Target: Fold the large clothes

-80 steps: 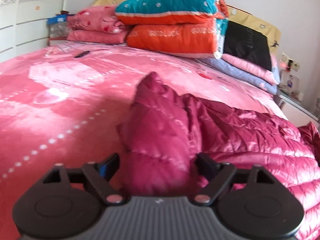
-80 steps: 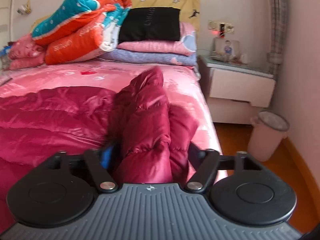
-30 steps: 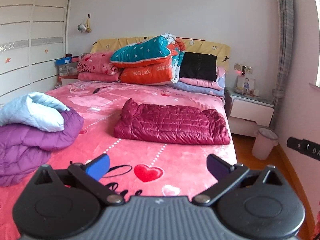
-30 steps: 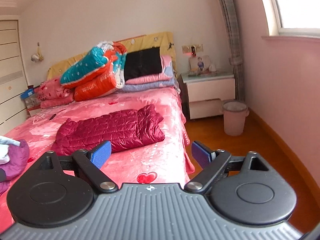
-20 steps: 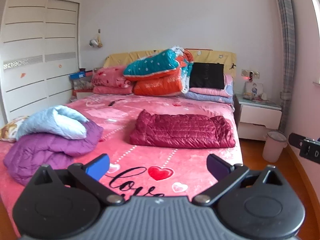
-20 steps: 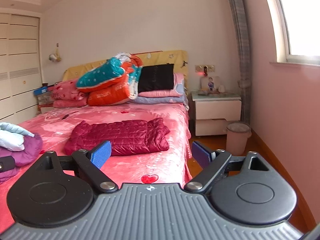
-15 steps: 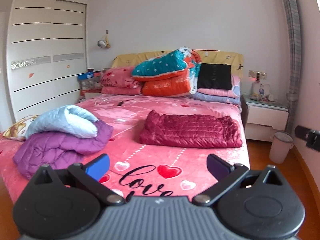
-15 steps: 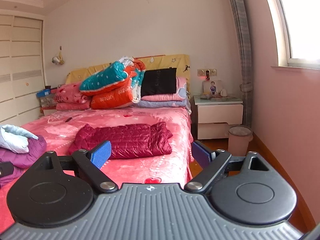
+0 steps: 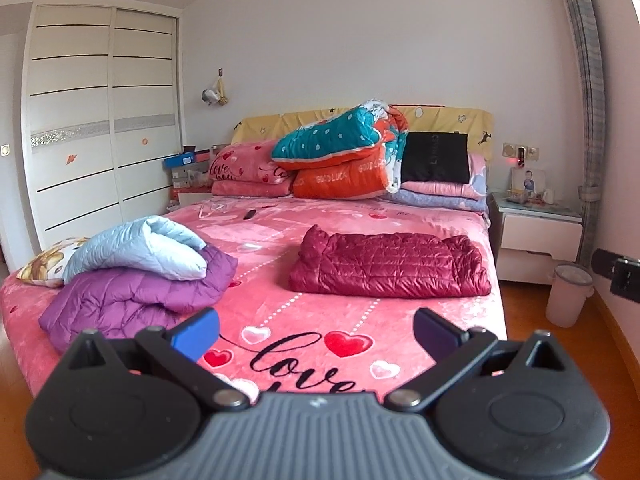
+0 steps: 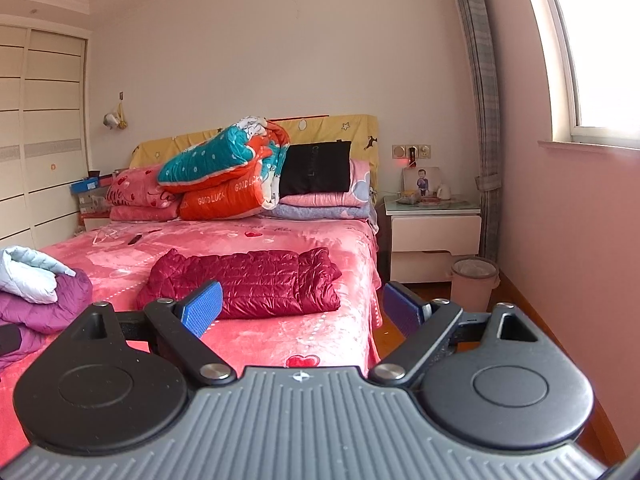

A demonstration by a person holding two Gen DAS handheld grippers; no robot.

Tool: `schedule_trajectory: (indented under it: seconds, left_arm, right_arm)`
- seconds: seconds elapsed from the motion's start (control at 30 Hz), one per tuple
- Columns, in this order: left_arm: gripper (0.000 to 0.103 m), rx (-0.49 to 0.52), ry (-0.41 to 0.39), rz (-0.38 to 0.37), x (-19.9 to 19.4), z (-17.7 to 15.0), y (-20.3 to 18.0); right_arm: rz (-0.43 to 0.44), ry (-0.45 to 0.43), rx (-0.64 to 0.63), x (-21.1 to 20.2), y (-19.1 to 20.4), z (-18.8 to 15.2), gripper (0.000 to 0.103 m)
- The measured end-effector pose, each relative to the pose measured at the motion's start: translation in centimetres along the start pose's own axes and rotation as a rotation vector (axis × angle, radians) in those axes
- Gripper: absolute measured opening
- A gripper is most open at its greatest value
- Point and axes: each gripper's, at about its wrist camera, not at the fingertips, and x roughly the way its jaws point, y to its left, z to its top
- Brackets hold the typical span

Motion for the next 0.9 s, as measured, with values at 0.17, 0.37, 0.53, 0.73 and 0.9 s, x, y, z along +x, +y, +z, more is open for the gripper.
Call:
schedule_trajectory:
  seconds: [0.17,0.37,0.53,0.73,0.9]
  left_arm:
    - [0.102,0.016,0.007,0.008,0.1,-0.3,-0.3]
    - [0.102,0.011,0.014,-0.002,0.3,-0.8,-0.4]
    - [0.102,0.008,0.026,-0.009,0.7,-1.2,-0.5]
    - [0.102,0.015,0.049,-0.011,1.6,-1.8,-0.6]
    - [0.102,0.017,0.068,-0.014,2.6,-2.6,-0.6]
  right_arm:
    - [-0.004,0.001,-0.002,-0.1,-0.1,-0.1,0.103]
    - [-0.002,0.009,-0.013,0.2,0.4,-0.4,0.103]
    - [-0.005,0.014,-0.014,0.3,0.3,-0.6,0.103]
    - [-0.004,0.023,-0.021,0.8,0.2,-0.9,0.103]
    - [0.004,0.032,-0.021,1.5,0.1,-1.3,0.103]
